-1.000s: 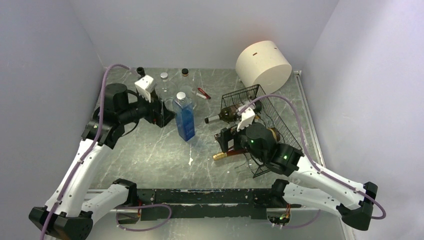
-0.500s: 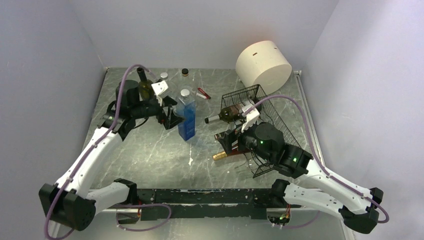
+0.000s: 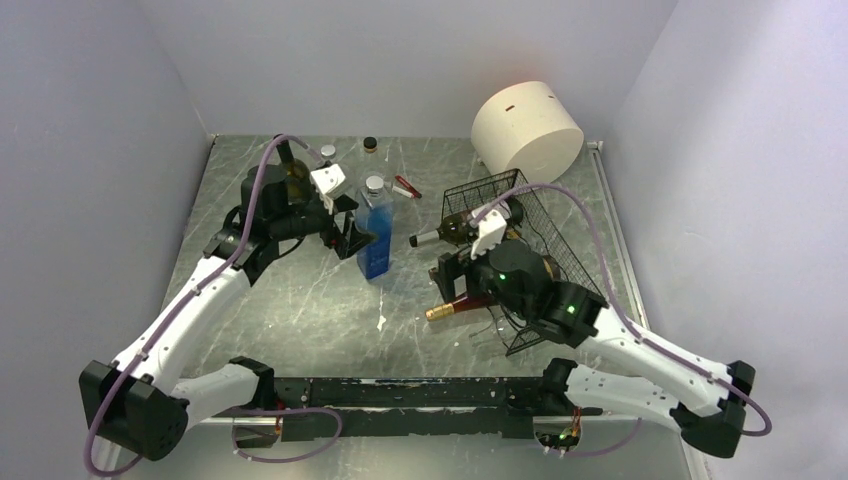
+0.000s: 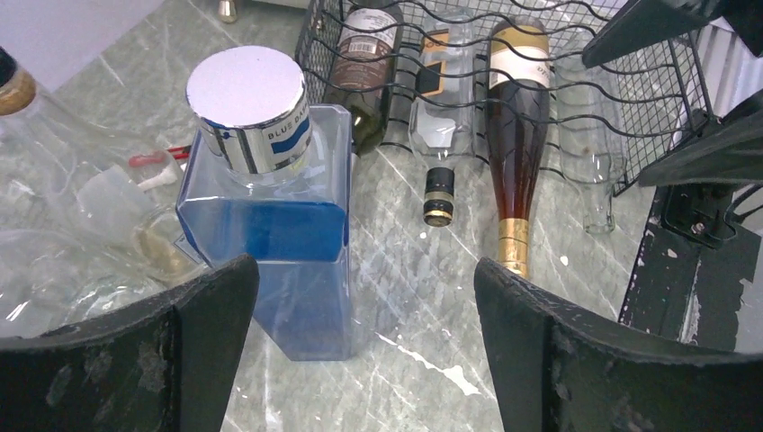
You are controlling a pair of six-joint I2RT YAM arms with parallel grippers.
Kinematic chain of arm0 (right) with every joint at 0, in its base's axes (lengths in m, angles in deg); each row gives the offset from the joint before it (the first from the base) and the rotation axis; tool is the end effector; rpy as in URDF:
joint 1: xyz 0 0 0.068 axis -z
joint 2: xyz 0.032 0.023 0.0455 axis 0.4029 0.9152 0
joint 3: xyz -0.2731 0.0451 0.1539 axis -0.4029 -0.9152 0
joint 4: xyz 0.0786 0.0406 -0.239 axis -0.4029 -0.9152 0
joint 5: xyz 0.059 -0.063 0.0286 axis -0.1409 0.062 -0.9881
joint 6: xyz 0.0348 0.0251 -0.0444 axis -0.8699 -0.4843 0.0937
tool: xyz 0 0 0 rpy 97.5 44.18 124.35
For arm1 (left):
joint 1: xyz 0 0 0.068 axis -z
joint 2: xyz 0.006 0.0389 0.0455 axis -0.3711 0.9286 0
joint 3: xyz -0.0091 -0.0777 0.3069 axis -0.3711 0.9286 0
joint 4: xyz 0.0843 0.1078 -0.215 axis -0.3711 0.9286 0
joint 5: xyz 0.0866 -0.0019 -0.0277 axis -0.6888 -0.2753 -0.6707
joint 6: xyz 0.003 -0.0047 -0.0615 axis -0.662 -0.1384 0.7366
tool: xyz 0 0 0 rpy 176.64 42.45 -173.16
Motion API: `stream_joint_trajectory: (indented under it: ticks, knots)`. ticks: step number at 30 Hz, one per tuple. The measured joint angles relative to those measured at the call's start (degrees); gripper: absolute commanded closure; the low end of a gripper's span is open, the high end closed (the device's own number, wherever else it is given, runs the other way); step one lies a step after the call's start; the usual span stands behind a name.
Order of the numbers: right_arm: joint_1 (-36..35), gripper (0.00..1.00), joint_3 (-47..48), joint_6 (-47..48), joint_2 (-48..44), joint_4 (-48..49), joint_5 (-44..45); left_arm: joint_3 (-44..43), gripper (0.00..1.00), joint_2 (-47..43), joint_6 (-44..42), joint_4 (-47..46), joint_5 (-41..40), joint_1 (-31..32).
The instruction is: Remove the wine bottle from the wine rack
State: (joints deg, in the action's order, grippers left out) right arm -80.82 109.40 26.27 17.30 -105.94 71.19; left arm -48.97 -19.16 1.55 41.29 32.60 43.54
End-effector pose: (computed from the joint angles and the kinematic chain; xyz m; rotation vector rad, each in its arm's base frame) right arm 0.0970 0.1226 0.3588 -0.5500 1.8974 0.4782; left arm 0.2031 -0.1128 0.3814 0.9491 1.6834 -0.8045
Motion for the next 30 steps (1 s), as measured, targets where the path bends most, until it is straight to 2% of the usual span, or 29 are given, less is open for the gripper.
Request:
stream_joint_trajectory:
  ticks: [10, 18, 30]
  knots:
    - [0.0, 0.02, 5.6, -4.7, 13.8, 6.1, -0.1, 1.4, 0.07, -1.7, 0.5, -1.1, -6.5, 0.1]
    - [0.0, 0.00, 3.6, -6.8, 10.6, 6.5, 0.6, 1.4, 0.07, -1.2, 1.9, -0.6, -10.6, -0.1]
    - [0.0, 0.00, 0.4, -6.6, 6.0, 2.2, 3.5, 3.0, 0.07, 0.3, 5.4, -2.2, -9.5, -4.2]
